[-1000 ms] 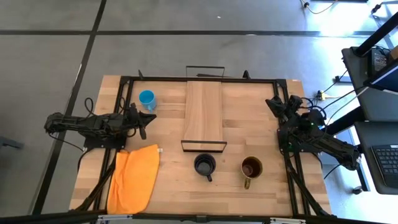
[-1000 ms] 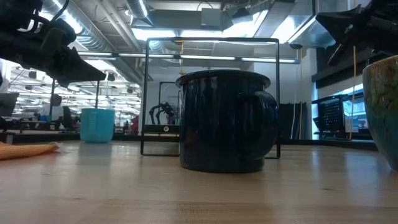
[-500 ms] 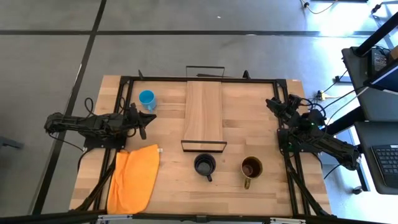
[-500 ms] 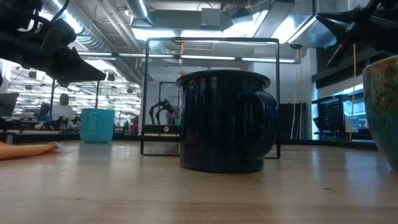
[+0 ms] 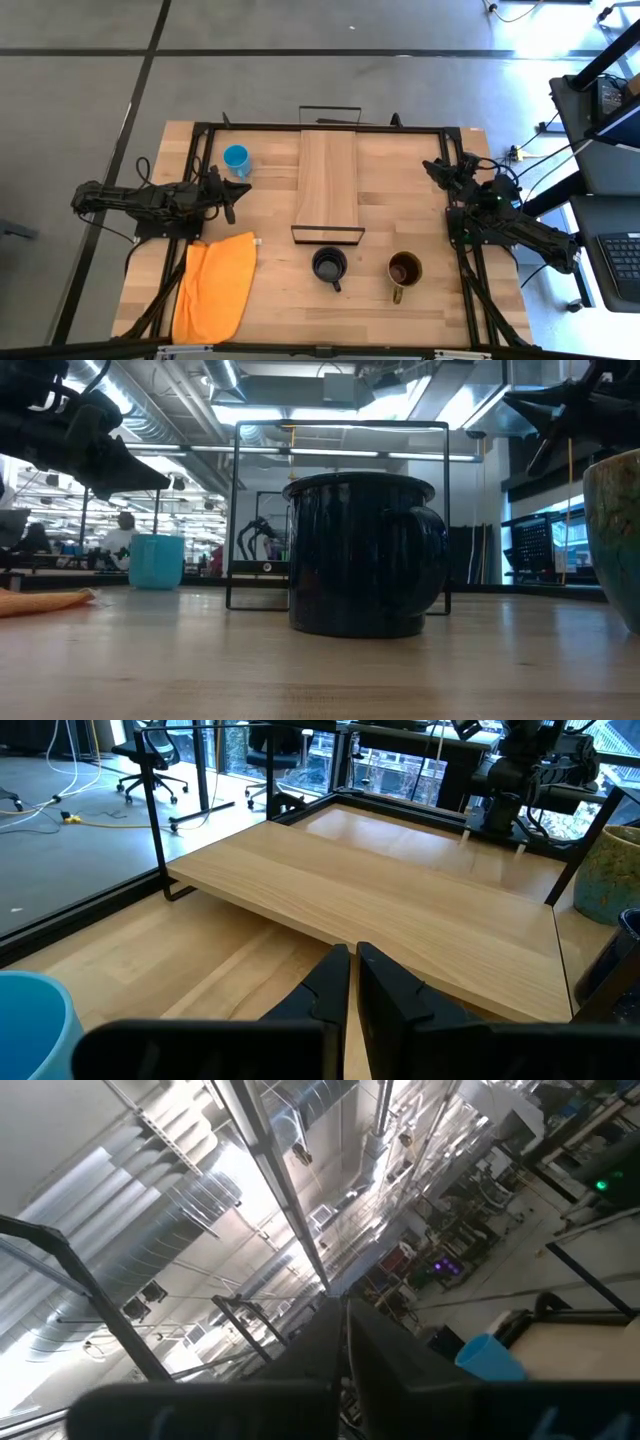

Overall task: Stack small to large cups/mugs on shelf
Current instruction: Put the blue mug on the shelf

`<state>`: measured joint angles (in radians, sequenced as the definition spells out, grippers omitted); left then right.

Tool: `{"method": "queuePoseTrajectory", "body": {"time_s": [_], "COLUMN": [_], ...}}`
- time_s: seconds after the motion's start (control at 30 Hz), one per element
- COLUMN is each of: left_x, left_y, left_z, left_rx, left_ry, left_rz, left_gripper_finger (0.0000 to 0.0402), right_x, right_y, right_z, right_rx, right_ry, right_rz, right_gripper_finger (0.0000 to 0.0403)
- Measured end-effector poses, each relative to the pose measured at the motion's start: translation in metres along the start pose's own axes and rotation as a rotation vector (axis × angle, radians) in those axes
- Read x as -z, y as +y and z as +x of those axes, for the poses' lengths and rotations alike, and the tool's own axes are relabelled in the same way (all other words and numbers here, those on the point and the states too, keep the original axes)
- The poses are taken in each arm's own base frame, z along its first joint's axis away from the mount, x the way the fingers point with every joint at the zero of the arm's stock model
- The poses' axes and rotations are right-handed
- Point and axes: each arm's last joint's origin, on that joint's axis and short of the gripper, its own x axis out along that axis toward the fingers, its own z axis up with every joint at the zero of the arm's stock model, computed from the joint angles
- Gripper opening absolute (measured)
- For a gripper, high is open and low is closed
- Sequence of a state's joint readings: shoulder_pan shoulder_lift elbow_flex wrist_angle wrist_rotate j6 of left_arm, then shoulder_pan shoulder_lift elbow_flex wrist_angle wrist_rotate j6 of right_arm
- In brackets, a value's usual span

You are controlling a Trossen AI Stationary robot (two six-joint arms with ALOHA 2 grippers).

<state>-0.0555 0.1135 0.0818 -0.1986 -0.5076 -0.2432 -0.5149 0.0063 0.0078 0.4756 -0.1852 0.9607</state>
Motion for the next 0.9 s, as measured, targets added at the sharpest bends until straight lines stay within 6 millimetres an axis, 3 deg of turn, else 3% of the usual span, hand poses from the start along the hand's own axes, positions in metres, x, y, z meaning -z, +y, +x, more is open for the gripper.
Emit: {"method": "queuePoseTrajectory", "body": {"time_s": [0.9], "left_x": [0.0000], "left_y": [0.0000], "left_z": [0.0000], "left_rx": [0.000], "left_ry": [0.000], "left_rz": [0.000], "left_gripper_finger": [0.0016], "right_x": [0.0040], "right_y": [-0.0057], "right_z": [-0.0002], "right_rx": [0.058], "right_ry": [0.040], "right_rz": [-0.010], "right_gripper_finger": [0.0023]}}
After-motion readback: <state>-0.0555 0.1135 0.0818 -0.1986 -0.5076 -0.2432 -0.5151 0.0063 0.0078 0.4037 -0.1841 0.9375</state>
